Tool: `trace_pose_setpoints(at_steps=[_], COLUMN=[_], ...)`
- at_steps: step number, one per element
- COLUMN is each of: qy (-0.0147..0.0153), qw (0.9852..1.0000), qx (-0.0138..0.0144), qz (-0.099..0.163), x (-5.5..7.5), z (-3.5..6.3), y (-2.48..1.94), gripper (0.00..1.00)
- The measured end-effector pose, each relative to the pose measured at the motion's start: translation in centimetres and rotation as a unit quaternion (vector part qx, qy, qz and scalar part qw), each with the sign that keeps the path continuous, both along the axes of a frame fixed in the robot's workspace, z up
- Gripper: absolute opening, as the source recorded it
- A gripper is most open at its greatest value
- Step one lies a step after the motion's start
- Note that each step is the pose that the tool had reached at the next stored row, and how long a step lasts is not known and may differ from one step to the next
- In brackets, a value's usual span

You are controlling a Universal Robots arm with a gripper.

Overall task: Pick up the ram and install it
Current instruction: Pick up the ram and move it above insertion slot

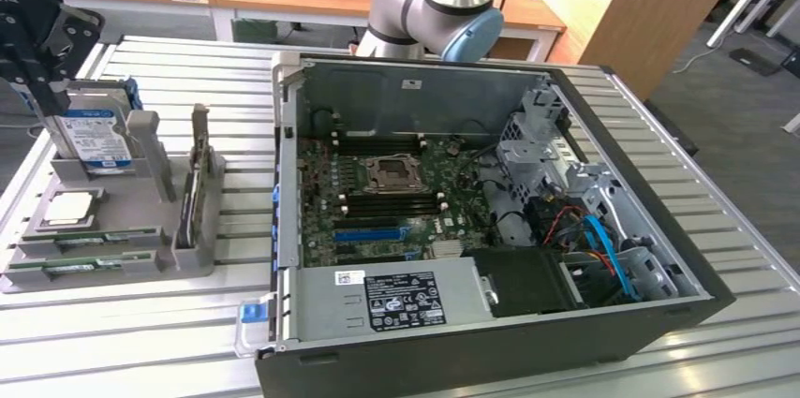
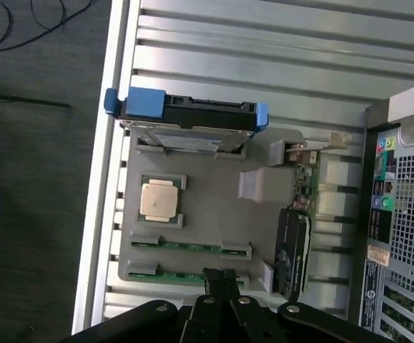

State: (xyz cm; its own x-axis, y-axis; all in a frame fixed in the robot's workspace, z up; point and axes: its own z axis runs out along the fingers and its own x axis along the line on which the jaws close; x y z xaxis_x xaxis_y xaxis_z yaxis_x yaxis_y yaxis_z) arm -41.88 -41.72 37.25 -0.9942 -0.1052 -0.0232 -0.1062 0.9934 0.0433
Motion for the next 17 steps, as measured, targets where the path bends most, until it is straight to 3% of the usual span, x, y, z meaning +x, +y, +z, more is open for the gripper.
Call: trace_pose_setpoints(at_steps=[4, 9, 13, 17], qy=[0.0000, 0.0001, 0.0001, 0.0002], qw=[0.9994, 0.9968, 0.9933, 0.9884], qx=[0.0000, -0.0011, -0.0029, -0.0043], qz=[0.036, 0.079, 0.115, 0.152], x=[0.00, 0.00, -0.01, -0.01], z=[-0.03, -0.07, -0.10, -0.14], y=[0.00, 0.00, 0.00, 0.00], gripper=[0.11, 0.11, 0.11, 0.11])
